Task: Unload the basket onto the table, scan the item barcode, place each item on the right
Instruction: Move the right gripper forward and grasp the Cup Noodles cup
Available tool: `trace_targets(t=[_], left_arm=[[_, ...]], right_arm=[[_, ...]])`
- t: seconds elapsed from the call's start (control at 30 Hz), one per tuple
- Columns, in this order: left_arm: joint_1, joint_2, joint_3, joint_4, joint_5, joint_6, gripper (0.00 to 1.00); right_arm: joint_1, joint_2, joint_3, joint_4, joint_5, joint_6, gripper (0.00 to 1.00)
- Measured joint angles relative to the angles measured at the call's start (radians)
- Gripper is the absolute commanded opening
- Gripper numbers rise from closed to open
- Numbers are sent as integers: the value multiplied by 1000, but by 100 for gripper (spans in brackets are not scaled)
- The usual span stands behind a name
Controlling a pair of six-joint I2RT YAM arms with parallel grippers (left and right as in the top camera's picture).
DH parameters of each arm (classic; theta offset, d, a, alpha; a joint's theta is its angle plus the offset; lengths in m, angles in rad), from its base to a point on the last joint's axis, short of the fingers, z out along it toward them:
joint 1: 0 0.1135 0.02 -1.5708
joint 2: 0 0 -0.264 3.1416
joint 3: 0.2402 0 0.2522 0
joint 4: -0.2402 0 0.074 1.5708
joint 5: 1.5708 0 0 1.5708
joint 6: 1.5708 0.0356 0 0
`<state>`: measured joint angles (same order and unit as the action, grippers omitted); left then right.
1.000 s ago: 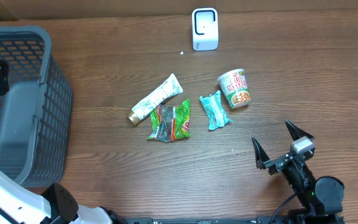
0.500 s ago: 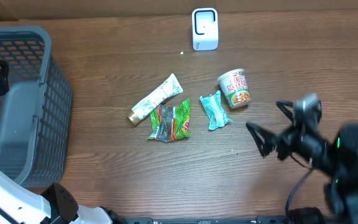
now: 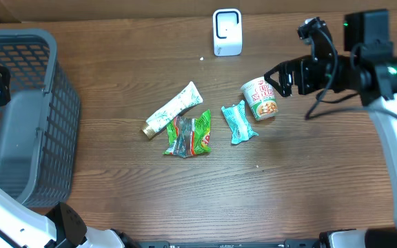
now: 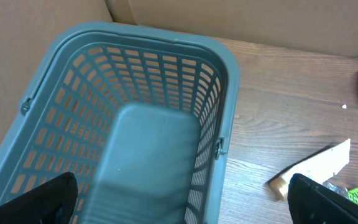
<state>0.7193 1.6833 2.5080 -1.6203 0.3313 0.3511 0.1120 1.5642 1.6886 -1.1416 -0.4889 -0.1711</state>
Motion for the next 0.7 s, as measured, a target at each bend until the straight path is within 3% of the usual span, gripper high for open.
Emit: trace_targets(t=[0.4, 0.7], left_arm=[[0, 0, 0, 1, 0, 0, 99], [0, 0, 0, 1, 0, 0, 100]], right_arm=[[0, 435, 1, 36, 128, -74, 100], [0, 567, 1, 130, 34, -153, 100]])
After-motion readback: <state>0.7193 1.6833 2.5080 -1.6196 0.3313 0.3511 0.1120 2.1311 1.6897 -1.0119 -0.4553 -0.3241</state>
